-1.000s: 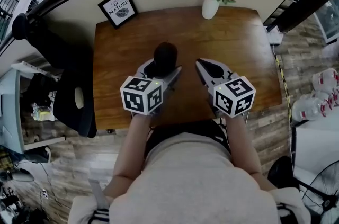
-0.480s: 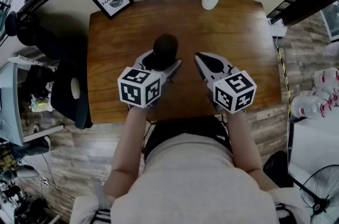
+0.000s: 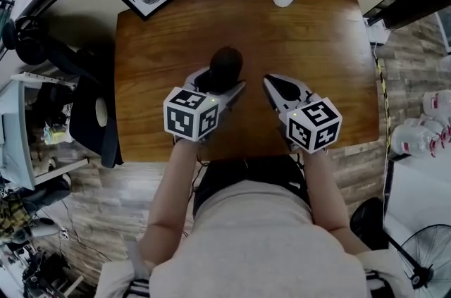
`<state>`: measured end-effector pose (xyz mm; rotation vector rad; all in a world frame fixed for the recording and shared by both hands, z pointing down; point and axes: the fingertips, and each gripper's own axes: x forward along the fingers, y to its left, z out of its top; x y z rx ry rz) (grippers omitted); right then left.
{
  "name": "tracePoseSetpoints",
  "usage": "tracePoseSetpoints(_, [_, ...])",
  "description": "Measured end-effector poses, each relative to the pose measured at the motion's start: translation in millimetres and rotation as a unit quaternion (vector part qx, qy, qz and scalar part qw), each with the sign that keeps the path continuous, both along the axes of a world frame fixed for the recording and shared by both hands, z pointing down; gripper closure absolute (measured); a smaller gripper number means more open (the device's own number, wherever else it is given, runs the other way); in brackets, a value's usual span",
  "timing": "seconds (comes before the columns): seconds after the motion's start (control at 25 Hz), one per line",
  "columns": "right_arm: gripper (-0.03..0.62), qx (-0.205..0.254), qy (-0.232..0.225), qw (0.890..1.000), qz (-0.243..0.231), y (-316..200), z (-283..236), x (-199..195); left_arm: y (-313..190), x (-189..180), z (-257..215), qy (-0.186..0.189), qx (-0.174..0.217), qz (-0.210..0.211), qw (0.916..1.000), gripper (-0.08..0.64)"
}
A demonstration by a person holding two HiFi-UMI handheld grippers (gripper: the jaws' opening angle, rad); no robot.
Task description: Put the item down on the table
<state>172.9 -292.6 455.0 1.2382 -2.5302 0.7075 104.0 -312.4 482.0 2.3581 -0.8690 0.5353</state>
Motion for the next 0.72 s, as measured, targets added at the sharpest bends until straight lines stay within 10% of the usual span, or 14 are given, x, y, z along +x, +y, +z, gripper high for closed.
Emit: tracePoseSetpoints(0.72, [0.581, -0.037, 0.002, 0.999, 0.034, -18.8, 48.6, 36.8, -4.1, 17.5, 78.5, -0.089, -0.056, 0.06, 0.9927, 0.207])
